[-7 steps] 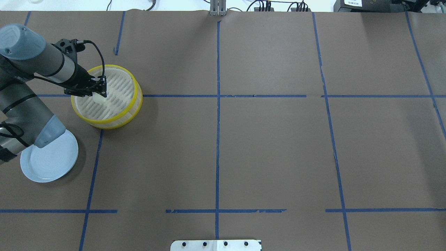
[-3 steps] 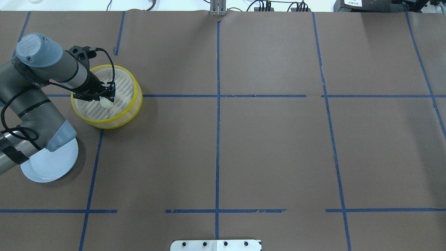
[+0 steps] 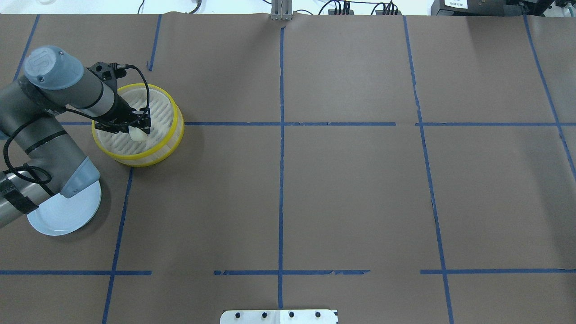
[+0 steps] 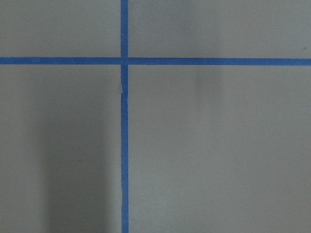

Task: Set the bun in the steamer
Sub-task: 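Lower the bun into the steamer basket with the left gripper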

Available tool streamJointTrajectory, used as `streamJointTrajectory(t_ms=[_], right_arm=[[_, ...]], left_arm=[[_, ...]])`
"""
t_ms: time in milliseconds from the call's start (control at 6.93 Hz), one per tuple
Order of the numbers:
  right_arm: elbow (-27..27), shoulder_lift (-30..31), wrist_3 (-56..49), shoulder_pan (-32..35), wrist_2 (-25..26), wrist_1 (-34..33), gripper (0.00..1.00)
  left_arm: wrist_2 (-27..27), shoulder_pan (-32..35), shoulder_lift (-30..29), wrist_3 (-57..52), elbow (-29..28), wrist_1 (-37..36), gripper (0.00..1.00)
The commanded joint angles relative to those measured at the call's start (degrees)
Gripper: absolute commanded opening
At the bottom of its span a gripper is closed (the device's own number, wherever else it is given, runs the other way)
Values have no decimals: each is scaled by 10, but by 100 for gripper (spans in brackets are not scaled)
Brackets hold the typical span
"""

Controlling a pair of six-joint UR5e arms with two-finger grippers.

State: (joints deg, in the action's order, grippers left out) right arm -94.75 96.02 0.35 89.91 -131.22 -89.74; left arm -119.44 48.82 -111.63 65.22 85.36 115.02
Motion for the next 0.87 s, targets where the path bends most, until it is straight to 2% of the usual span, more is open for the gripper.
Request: streamJointTrajectory(t_ms=[0,722], right_arm=[[0,0,0,0,0,0,100],[0,0,0,0,0,0,100]], left_arm=[[0,0,1,0,3,-1,66],[1,1,4,0,9,-1,74]])
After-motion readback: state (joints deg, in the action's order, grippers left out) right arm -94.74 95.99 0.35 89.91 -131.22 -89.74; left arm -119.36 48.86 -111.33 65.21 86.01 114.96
